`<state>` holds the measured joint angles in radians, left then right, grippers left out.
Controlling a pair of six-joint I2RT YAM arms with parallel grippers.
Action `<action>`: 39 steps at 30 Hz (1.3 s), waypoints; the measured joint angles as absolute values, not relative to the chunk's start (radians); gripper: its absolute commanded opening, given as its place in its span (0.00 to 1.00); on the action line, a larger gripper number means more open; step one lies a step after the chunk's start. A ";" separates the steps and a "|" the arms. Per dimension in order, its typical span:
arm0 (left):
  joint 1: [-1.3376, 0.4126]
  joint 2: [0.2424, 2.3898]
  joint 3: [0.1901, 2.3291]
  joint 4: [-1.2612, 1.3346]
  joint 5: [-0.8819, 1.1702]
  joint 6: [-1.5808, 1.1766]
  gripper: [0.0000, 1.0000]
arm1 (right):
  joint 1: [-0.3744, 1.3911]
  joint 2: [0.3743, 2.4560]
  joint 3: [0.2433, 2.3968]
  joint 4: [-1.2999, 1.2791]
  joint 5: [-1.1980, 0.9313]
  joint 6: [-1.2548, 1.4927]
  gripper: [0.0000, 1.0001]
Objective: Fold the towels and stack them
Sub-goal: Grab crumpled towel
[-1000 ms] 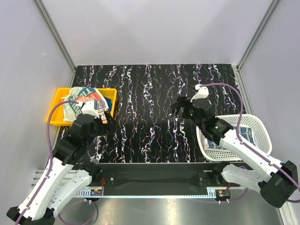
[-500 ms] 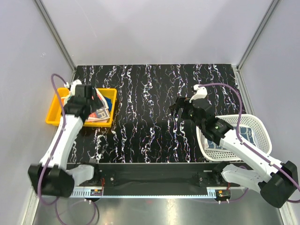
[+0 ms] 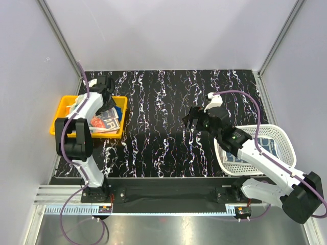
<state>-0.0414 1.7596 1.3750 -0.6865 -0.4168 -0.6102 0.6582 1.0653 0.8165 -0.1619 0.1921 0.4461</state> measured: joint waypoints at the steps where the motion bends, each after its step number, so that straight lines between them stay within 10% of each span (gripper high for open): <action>1: -0.041 1.774 1.379 -0.692 -0.421 -0.611 0.61 | 0.658 1.066 0.817 -0.162 0.192 0.446 1.00; 11: -0.036 1.815 1.419 -0.717 -0.439 -0.622 0.00 | 0.658 1.065 0.817 -0.162 0.189 0.445 1.00; 25: -0.101 1.570 1.462 -0.775 -0.389 -0.540 0.00 | 0.658 1.070 0.817 -0.162 0.189 0.446 1.00; 39: -0.678 1.327 1.596 -0.862 -0.405 -0.510 0.00 | 0.658 1.101 0.929 -0.244 0.292 0.446 1.00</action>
<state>-0.6781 1.3266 1.5955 -0.8623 -0.4046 -0.5102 0.6582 1.1007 0.9291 -0.2443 0.2920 0.4461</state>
